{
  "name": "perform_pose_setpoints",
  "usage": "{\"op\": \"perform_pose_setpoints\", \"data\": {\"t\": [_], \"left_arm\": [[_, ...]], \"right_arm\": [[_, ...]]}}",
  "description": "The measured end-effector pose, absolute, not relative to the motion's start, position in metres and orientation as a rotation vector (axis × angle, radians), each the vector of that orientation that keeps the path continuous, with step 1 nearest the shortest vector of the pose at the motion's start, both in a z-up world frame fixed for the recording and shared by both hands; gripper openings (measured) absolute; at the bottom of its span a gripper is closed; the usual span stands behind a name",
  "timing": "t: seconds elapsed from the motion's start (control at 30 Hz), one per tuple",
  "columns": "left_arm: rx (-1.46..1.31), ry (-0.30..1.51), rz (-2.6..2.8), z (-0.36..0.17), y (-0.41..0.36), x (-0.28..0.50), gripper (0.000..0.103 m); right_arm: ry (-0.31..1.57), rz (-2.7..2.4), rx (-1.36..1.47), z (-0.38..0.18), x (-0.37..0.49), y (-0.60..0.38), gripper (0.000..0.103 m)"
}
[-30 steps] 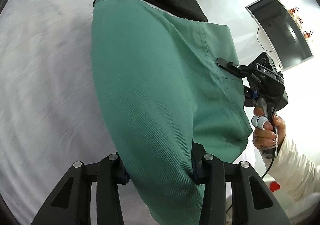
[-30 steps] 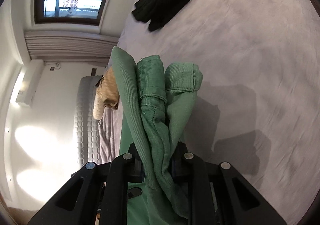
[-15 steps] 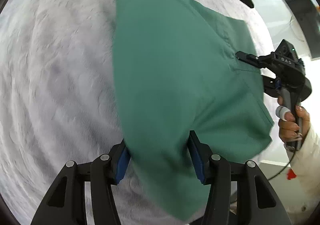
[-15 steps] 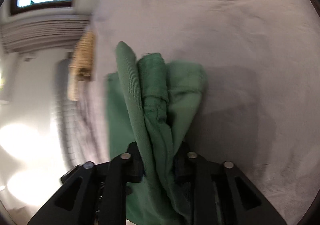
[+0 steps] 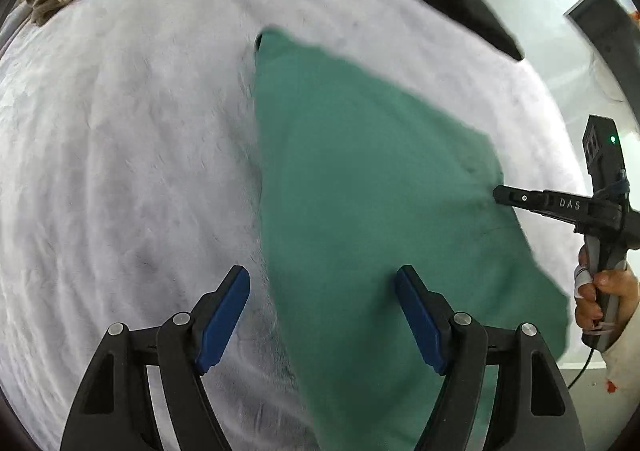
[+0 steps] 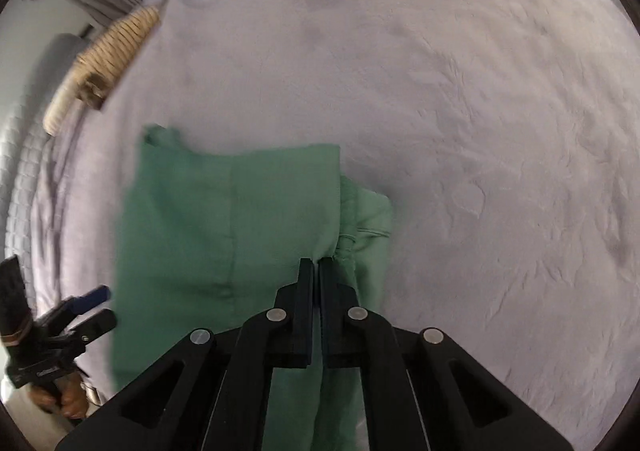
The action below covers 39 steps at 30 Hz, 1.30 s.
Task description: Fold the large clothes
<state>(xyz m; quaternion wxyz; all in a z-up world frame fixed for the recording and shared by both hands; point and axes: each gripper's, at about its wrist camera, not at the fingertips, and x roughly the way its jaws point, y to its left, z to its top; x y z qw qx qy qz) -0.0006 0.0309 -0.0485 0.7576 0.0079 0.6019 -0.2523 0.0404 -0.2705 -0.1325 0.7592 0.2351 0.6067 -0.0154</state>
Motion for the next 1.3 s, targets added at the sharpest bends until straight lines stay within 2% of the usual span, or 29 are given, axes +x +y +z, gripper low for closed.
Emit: {"op": "perform_pose_setpoints", "data": {"t": [0.17, 0.23, 0.27, 0.4, 0.67, 0.7, 0.77, 0.93, 1.07, 1.3], "left_arm": [[0.058, 1.293, -0.523, -0.036, 0.03, -0.013, 0.076], [0.089, 1.288, -0.53, -0.027, 0.039, -0.021, 0.076], [0.096, 1.294, -0.534, -0.021, 0.044, -0.027, 0.076], [0.111, 1.331, -0.561, -0.006, 0.059, -0.052, 0.076], [0.148, 1.427, -0.529, -0.041, 0.064, -0.101, 0.078], [0.151, 1.419, -0.526, -0.042, 0.065, -0.104, 0.083], [0.166, 1.394, -0.505, -0.041, 0.067, -0.11, 0.086], [0.135, 1.41, -0.487, -0.046, 0.069, -0.112, 0.086], [0.128, 1.419, -0.469, -0.044, 0.069, -0.115, 0.086], [0.084, 1.458, -0.443, -0.048, 0.069, -0.113, 0.086]], "right_arm": [[1.297, -0.015, 0.612, -0.143, 0.031, -0.284, 0.002], [1.304, -0.03, 0.646, -0.133, 0.023, -0.29, 0.003], [1.302, -0.034, 0.656, -0.125, 0.016, -0.291, 0.009], [1.297, -0.005, 0.64, -0.092, -0.01, -0.286, 0.01], [1.347, 0.077, 0.62, -0.065, -0.063, -0.243, 0.01], [1.36, 0.081, 0.601, -0.065, -0.069, -0.236, 0.01], [1.386, 0.084, 0.579, -0.068, -0.085, -0.232, 0.01], [1.486, -0.01, 0.495, -0.097, -0.107, -0.227, 0.01], [1.512, -0.054, 0.587, -0.125, -0.118, -0.239, 0.006], [1.572, -0.112, 0.596, -0.155, -0.126, -0.237, 0.006]]}}
